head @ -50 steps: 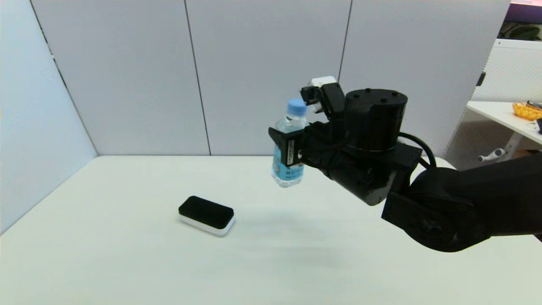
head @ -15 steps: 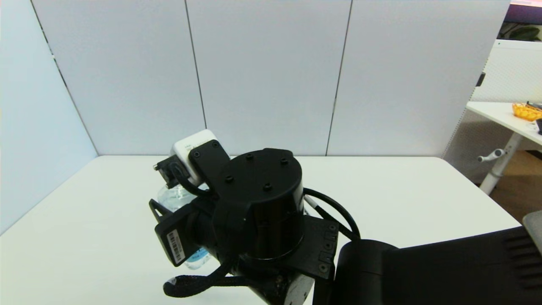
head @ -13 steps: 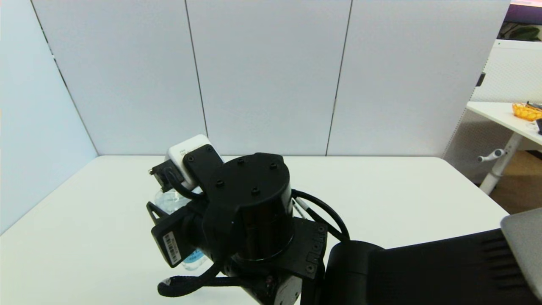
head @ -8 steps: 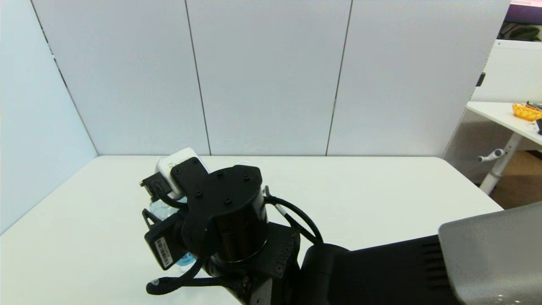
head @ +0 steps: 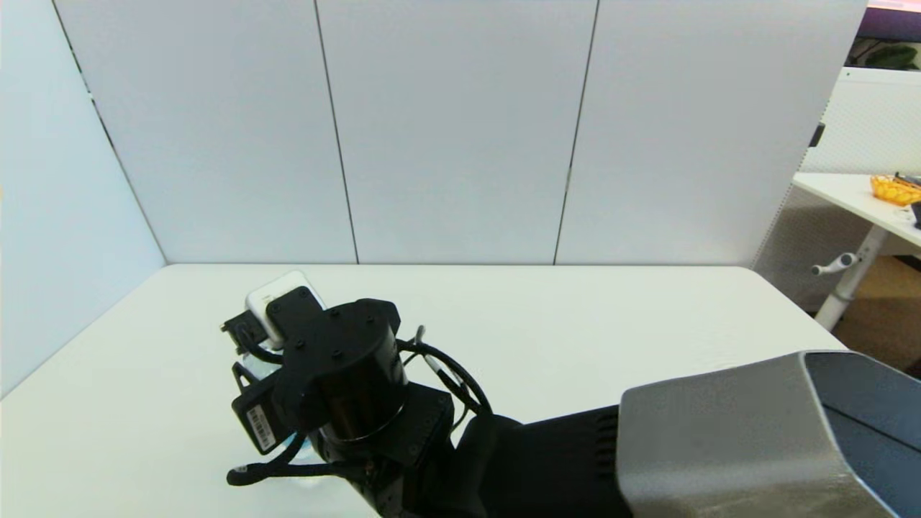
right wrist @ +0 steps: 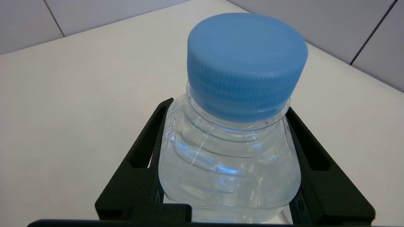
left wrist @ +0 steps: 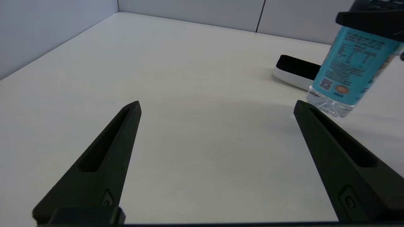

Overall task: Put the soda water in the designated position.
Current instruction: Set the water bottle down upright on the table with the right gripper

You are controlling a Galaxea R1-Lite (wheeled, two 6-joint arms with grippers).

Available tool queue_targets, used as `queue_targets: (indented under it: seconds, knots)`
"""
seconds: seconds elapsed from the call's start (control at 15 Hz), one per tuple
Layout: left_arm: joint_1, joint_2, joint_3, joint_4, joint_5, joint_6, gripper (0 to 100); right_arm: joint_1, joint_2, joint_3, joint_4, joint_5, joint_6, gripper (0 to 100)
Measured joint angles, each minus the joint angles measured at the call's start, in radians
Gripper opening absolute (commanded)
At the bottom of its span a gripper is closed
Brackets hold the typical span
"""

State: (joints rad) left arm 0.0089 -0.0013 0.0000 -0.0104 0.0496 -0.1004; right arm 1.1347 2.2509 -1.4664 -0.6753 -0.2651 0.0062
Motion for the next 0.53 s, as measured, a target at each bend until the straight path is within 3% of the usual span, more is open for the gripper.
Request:
queue_targets:
  seconds: [0.53]
  knots:
    - [0.000,0.000,0.000,0.000,0.000,0.000,100,-0.037,0.104,-0.099,0.008,-0.002,-0.013,0]
